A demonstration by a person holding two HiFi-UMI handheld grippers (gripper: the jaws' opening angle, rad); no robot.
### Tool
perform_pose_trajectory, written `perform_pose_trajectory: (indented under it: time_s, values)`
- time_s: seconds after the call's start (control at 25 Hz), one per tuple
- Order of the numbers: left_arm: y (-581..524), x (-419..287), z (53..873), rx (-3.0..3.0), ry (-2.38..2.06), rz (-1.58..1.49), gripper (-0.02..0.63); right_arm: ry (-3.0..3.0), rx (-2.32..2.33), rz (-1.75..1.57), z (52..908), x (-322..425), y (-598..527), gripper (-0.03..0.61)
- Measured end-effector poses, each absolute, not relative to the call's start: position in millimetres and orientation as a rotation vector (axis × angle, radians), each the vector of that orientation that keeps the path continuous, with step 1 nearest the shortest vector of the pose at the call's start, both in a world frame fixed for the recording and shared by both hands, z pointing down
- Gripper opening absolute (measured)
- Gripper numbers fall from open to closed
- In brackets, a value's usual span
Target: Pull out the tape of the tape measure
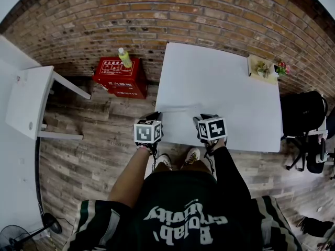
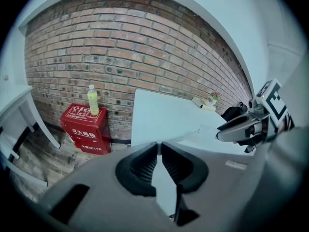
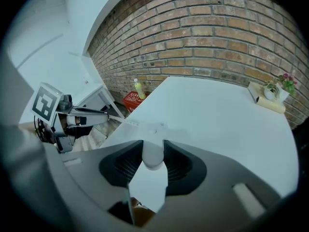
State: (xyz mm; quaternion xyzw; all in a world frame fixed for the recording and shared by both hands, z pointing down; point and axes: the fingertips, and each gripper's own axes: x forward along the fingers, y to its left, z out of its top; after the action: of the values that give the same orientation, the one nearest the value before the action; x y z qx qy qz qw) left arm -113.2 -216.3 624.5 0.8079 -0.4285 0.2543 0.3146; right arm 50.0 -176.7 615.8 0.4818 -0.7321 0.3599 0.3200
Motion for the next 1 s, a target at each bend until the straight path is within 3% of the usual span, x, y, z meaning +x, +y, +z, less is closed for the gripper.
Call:
perform_pose_trajectory:
  time_s: [1.0]
  values:
    - [-223, -139, 620, 2.122, -1.153, 0.627, 0.038, -1.911, 1.32, 0.927, 612, 52, -181, 0.15]
